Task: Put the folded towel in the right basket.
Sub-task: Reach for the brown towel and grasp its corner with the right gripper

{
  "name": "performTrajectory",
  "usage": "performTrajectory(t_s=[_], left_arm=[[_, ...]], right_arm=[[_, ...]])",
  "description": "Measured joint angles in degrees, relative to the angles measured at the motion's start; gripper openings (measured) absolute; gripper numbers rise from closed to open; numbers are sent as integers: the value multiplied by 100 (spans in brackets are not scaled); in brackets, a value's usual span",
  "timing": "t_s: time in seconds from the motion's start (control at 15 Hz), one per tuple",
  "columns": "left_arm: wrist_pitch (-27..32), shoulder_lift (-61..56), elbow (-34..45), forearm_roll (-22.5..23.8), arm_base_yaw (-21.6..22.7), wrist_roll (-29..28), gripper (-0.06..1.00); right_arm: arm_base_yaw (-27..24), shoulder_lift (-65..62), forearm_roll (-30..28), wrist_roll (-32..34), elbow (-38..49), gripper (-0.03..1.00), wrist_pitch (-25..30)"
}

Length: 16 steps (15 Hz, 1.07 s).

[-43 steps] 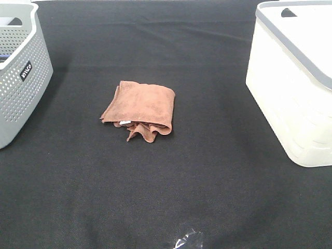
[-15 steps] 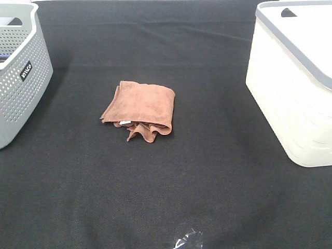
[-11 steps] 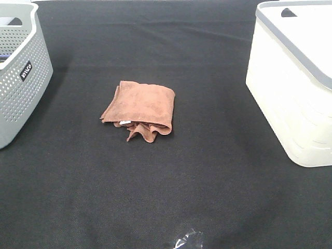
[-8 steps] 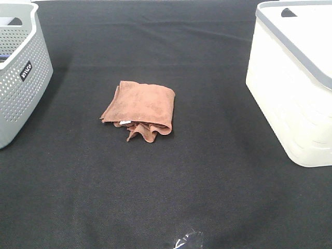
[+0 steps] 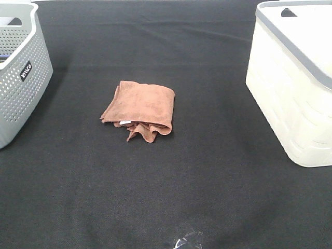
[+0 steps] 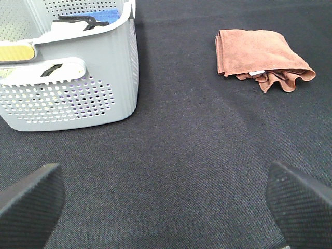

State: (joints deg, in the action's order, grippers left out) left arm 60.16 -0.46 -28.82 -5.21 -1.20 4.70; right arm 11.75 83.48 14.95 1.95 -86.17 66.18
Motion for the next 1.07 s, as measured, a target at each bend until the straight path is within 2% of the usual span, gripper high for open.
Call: performTrajectory(t_s=[0.07, 0.27, 0.4, 0.53, 0.87, 1.07], left_arm=[[0, 0, 0, 0, 0, 0, 98], [0, 0, 0, 0, 0, 0, 98], [0, 0, 0, 0, 0, 0, 98], [0, 0, 0, 0, 0, 0, 98], [0, 0, 0, 0, 0, 0, 98], [0, 0, 0, 0, 0, 0, 98]], right_arm=[[510, 733, 86, 126, -338, 96, -80], [1020, 1988, 539, 212, -1123, 96, -241], [1031, 2653, 785, 206, -1438, 96, -246], [1031, 2922, 785, 206, -1536, 96, -269], [980, 4383, 1335, 103, -1765, 94, -1312], [710, 4893, 1524, 103, -1954, 92, -1346]])
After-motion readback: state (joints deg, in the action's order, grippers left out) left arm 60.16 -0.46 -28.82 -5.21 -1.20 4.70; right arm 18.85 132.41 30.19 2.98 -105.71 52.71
